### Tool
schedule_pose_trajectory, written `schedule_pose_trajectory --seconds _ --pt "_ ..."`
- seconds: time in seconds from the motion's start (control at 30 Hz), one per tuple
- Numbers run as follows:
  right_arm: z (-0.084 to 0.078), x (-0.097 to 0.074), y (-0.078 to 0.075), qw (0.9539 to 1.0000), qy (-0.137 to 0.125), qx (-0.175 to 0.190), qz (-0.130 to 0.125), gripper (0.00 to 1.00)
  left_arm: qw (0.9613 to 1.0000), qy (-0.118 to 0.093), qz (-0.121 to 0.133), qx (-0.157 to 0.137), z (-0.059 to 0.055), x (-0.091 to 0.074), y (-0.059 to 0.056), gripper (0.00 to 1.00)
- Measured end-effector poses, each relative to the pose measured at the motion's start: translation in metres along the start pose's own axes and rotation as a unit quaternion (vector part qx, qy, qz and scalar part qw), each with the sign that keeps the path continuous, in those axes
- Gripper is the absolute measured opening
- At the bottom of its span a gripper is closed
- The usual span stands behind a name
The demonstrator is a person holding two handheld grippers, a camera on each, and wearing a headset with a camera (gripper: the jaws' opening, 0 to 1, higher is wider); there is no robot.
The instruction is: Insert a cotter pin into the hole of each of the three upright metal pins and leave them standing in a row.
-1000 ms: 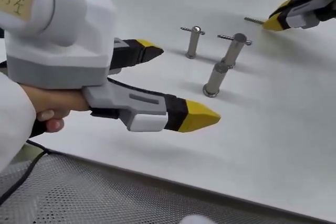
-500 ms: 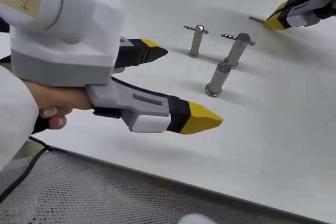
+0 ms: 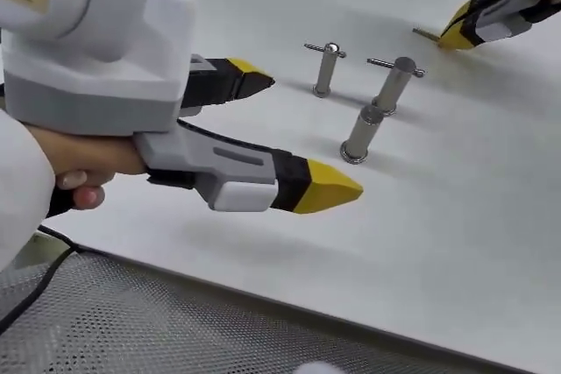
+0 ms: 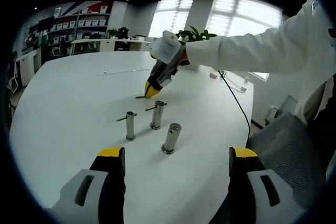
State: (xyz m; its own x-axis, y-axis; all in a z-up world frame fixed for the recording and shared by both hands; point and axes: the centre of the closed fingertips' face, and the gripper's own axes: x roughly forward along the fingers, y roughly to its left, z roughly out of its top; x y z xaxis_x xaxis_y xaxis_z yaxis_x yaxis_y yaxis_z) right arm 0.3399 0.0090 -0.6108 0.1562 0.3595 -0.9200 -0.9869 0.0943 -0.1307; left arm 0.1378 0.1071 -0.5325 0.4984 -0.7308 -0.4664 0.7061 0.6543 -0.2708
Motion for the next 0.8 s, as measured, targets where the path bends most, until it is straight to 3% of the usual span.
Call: schedule_pose_trajectory --seconds 0.13,0.3,0.43,0.47,0.8 --pt "-0.002 0.002 -0.003 0.9997 0.018 0.001 0.015 0.0 1.0 -0.005 -0.001 -0.003 0.002 0.0 0.001 0.79" --pt "-0.002 0.0 0.002 0.9962 0.07 -0.047 0.024 0.0 1.0 -0.004 0.001 -0.004 0.003 0.0 0.004 0.78" --pt "-0.001 -0.002 0.007 0.9928 0.091 -0.069 0.037 0.0 1.0 -0.008 -0.001 -0.004 0.006 0.0 0.005 0.77" --pt "-0.001 0.001 0.002 0.9922 0.095 -0.071 0.041 0.0 1.0 -0.009 -0.001 -0.004 0.006 0.0 0.005 0.77" --pt "-0.003 -0.003 0.003 0.985 0.136 -0.072 0.077 0.0 1.0 -0.005 -0.001 0.0 0.005 -0.002 0.005 0.77"
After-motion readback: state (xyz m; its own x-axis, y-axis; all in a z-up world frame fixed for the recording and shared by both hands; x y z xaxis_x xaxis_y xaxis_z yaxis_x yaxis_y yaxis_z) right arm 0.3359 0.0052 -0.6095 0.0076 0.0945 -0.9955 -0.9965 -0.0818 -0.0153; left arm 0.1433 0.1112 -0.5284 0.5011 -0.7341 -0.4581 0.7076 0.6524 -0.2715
